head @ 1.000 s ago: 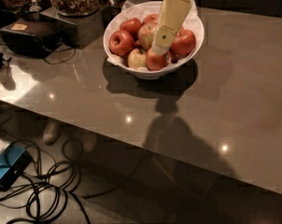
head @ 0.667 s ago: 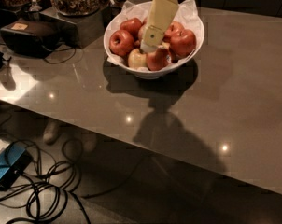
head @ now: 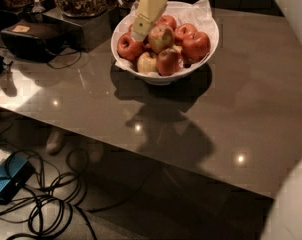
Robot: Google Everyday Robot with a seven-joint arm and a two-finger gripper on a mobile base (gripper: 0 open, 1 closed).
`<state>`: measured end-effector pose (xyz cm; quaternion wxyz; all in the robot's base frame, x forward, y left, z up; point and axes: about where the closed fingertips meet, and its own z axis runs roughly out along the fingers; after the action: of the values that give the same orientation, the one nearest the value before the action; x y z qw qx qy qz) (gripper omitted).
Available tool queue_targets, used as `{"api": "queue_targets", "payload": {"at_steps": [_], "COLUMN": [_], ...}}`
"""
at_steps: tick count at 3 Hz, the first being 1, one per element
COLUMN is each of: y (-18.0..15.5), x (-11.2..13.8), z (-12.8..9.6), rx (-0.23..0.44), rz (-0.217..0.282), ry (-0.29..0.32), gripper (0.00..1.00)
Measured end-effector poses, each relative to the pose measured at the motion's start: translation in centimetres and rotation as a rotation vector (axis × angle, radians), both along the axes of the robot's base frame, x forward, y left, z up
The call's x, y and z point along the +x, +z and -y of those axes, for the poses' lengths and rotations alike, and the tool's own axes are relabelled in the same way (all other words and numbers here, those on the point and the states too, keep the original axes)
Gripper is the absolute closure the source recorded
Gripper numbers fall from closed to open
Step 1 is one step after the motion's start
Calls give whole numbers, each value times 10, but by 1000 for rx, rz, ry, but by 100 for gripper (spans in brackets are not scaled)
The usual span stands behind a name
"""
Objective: Pick apple from white bowl
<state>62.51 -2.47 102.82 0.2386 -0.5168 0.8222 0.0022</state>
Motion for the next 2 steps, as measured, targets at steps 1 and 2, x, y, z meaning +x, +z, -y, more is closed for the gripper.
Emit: {"api": "queue_targets", "payload": {"at_steps": [1, 2], "y": [-8, -27], "x": [24, 41], "z": [4, 6], "rx": [10, 3], "rz": [-29, -75], "ry": [-87, -145], "gripper": [0, 0]}}
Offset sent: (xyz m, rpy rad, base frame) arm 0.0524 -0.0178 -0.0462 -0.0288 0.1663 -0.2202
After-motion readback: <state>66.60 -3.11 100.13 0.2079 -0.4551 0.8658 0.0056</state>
